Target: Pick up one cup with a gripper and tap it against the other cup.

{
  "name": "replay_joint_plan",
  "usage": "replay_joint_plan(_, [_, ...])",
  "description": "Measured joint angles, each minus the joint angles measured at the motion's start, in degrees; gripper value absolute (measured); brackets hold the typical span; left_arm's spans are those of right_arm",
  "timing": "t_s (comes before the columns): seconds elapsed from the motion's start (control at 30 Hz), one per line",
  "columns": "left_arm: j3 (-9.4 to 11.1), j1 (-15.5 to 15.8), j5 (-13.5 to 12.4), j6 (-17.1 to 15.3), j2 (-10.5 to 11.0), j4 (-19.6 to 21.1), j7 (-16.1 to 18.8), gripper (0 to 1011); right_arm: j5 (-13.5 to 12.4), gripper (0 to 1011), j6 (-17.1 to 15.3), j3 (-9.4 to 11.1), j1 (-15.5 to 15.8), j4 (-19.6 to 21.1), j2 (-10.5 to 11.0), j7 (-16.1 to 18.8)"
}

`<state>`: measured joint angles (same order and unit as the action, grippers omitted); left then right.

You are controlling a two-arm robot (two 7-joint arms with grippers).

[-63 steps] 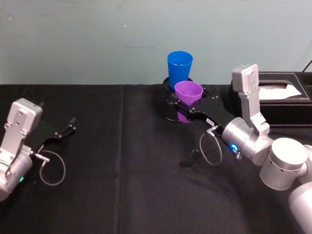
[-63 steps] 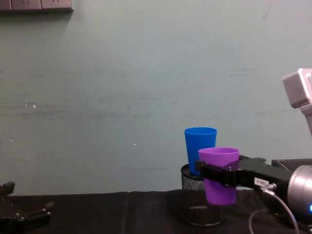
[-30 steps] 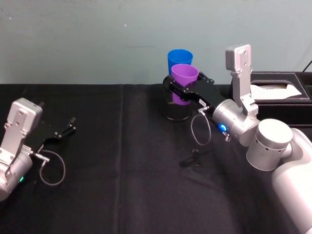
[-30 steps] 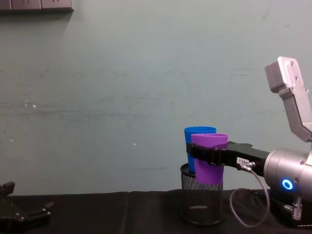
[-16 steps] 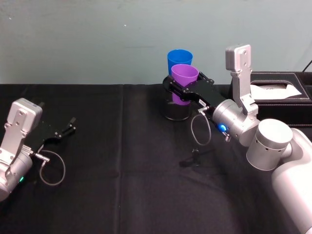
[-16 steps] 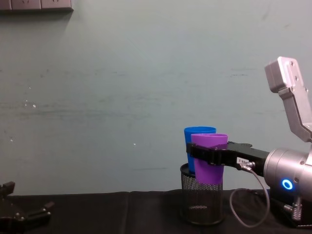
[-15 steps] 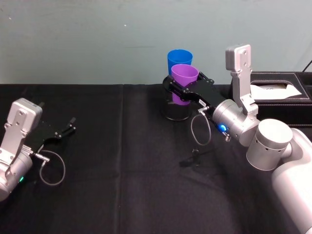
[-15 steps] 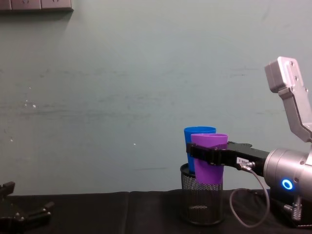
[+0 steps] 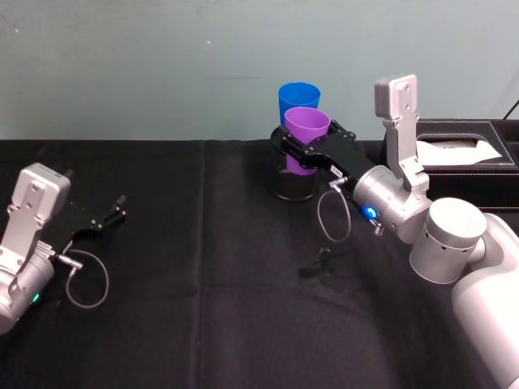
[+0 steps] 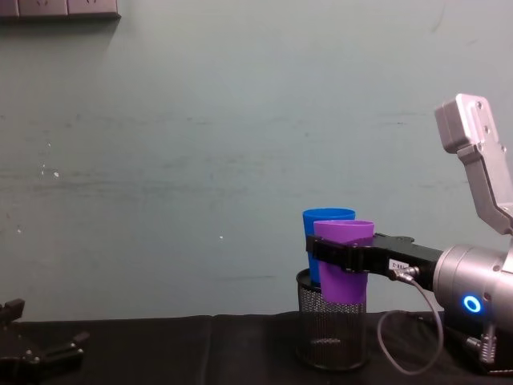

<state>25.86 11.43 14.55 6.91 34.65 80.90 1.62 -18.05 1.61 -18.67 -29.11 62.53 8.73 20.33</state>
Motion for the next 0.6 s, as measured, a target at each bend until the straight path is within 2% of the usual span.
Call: replay_joint_plan(0.6, [0.0, 0.0, 0.0, 0.0, 0.0, 0.0, 0.0, 1000, 0.0, 729, 0.0, 0.0, 0.0, 0.0, 0.0, 0.0])
